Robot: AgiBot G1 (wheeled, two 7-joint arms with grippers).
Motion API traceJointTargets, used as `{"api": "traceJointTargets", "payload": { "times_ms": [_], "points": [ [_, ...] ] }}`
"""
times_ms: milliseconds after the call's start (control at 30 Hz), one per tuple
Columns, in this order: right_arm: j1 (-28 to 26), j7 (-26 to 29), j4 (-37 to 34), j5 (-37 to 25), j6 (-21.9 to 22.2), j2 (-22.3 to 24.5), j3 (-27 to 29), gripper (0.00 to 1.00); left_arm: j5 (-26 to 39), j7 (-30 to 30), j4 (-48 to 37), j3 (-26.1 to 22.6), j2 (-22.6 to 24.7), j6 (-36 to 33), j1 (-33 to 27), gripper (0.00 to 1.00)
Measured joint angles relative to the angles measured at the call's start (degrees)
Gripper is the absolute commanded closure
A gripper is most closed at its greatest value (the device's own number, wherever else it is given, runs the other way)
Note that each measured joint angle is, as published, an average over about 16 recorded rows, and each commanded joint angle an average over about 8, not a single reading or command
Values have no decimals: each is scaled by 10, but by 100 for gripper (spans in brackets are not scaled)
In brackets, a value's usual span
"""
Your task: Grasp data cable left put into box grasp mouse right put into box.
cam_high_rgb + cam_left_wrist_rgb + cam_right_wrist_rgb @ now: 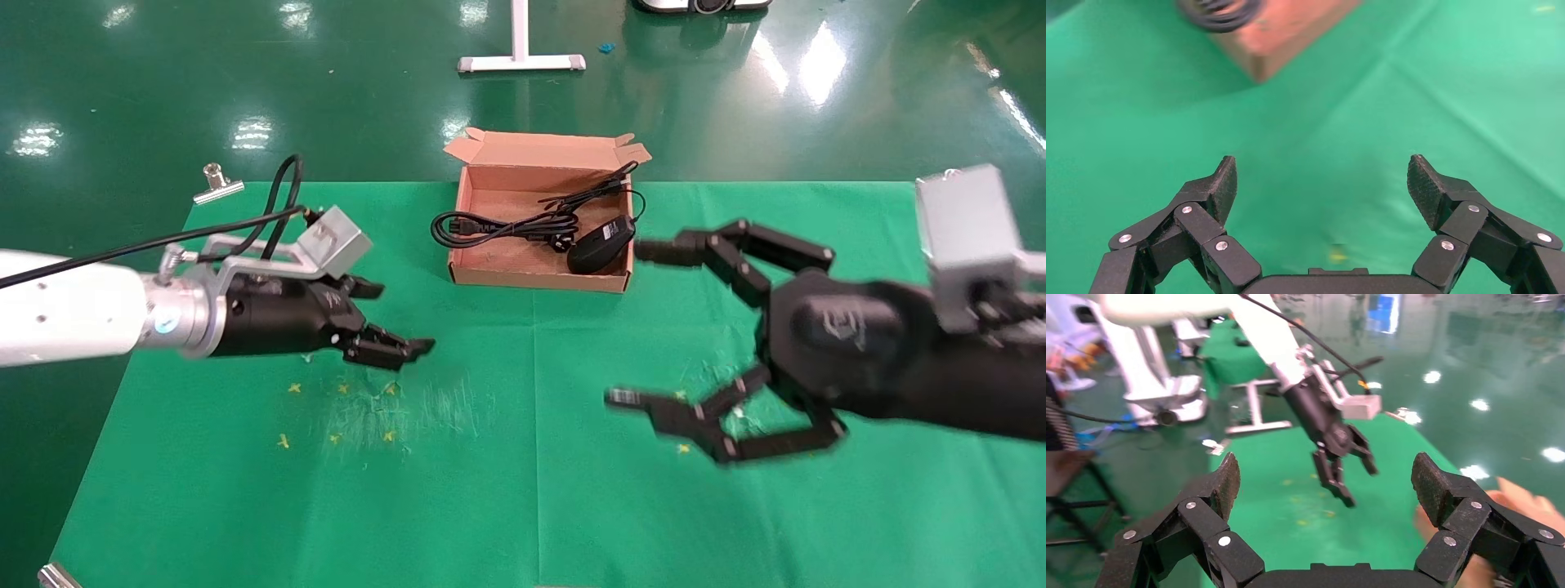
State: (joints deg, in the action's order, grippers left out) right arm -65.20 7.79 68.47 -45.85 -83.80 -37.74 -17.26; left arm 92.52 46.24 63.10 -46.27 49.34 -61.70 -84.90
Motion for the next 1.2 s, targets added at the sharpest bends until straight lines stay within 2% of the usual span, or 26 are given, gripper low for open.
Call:
{"api": "traceJointTargets", "payload": {
  "times_ms": [300, 833, 1033, 1200],
  "points": [
    [33, 27, 47, 37, -18, 25, 11, 0, -140, -98, 29, 84, -40, -66, 65, 0],
    [36, 29, 50, 41, -19, 27, 11, 0, -390, -273, 81, 233, -110, -185, 180, 0],
    [36, 29, 51, 41, -19, 28, 11, 0, -471, -328, 97, 281, -133, -223, 217, 0],
    [36, 29, 51, 42, -19, 28, 11, 0, -514, -355, 106, 307, -145, -243, 237, 0]
  ]
}}
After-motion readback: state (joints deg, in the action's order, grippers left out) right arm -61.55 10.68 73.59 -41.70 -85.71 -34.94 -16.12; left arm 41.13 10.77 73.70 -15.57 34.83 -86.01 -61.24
